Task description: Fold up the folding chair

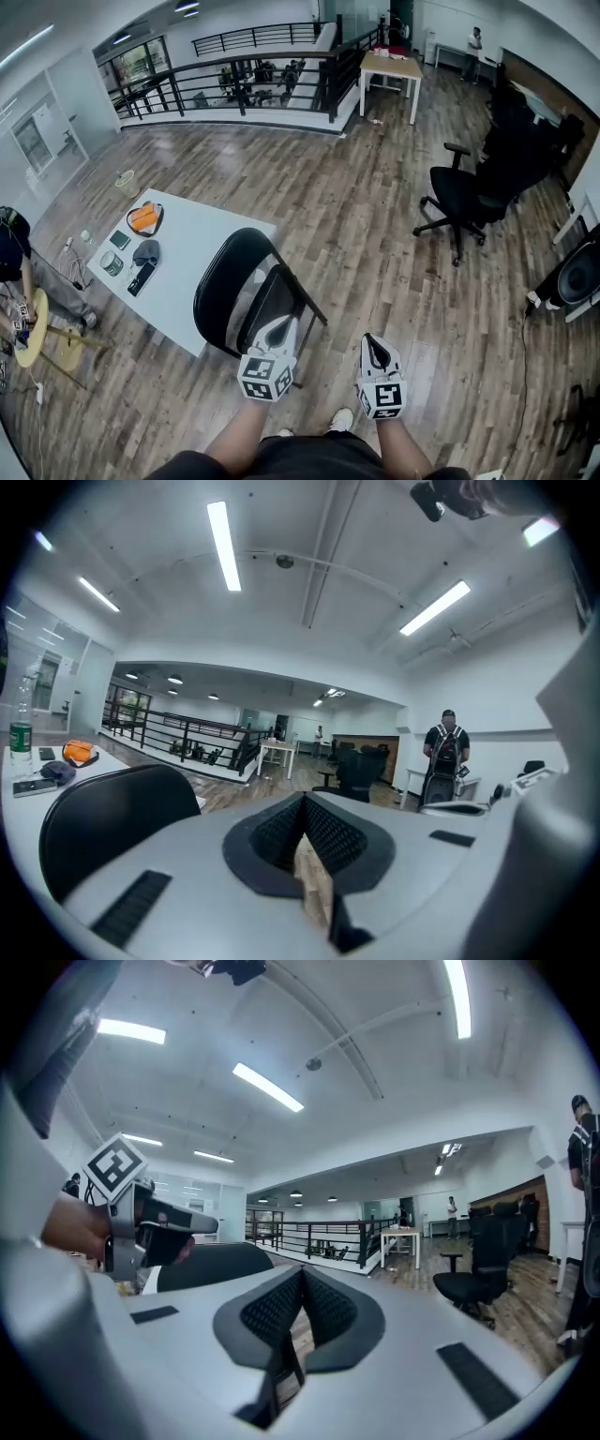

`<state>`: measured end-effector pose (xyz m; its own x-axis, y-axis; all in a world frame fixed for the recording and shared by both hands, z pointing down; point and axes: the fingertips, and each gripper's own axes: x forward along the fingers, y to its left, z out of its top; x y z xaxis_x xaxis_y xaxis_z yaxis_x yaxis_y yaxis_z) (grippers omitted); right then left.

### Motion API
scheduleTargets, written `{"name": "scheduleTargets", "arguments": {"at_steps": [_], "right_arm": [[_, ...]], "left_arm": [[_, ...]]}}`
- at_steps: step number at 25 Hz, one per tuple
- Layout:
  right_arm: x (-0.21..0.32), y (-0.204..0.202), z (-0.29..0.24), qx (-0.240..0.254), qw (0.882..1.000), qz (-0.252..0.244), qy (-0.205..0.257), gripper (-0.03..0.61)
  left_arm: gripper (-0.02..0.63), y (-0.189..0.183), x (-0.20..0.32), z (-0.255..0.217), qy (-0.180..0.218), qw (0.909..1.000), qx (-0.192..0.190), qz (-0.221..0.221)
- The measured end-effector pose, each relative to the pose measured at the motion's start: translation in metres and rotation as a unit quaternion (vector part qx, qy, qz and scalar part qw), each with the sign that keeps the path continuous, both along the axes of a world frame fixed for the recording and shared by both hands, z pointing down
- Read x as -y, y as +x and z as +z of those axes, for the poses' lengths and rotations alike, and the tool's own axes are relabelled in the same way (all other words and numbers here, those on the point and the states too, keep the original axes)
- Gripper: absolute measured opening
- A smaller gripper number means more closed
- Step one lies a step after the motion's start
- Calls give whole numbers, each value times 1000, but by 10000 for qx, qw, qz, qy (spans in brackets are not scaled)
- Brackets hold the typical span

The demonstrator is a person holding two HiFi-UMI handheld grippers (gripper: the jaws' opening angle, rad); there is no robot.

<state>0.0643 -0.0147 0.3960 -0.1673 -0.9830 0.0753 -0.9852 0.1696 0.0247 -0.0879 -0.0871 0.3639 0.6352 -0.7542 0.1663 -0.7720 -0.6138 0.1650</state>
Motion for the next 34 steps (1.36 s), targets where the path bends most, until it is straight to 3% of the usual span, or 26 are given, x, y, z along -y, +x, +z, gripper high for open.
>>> {"name": "scheduleTargets", "arguments": {"at_steps": [6,16,23,34], "right_arm": [[-52,-20,-27,-81,9975,664,234,14],[-146,-94,-50,-388,9883,1443,314,12],[-171,-120,-66,-546,9853,1576,382,13],[-230,-105,-68,-749,9845,1538,390,12]], "left_arm": [[5,-11,-46,7,123,9978,29,651],[5,-72,-128,-14,383,9909,-89,1290],[5,-96,-159,-14,355,9892,-85,1421],[5,-79,-213,-18,413,9902,-41,1332]]}}
